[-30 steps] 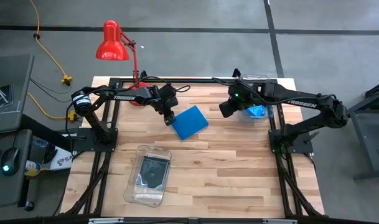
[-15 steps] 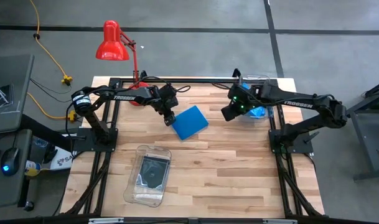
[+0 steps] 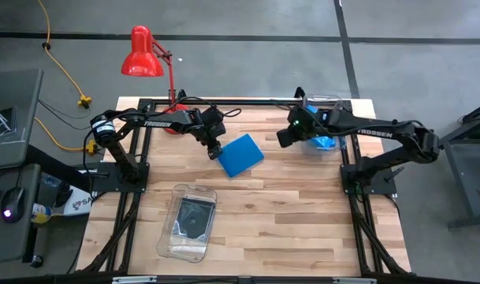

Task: Pick & place jewel cases by type
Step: Put the blue cd case into the top transparent bin

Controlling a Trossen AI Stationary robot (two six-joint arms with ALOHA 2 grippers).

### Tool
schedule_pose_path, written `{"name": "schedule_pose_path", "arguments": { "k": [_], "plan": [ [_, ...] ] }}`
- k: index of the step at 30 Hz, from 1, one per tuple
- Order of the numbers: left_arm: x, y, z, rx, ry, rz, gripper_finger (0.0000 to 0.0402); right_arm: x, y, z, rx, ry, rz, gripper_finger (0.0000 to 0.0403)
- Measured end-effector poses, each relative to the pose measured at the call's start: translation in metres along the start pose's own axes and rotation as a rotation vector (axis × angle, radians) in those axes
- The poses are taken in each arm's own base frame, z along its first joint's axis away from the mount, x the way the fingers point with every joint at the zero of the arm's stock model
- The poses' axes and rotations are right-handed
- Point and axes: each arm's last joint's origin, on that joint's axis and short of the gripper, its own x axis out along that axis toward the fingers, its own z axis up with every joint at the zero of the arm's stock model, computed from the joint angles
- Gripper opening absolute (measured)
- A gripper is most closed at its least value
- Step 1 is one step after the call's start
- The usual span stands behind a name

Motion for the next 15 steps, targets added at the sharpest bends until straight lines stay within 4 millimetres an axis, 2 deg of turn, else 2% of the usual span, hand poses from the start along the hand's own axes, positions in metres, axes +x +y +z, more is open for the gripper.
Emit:
{"name": "schedule_pose_path", "arguments": {
  "k": [6, 15],
  "plan": [
    [0.0, 0.0, 0.0, 0.0, 0.0, 0.001, 0.0133, 0.0, -0.015, 0.015, 0.026, -0.085, -0.094, 0.0],
    [0.0, 0.0, 0.0, 0.0, 0.0, 0.003, 0.0133, 0.003, -0.034, 0.036, 0.036, -0.144, -0.115, 0.0]
  ]
}}
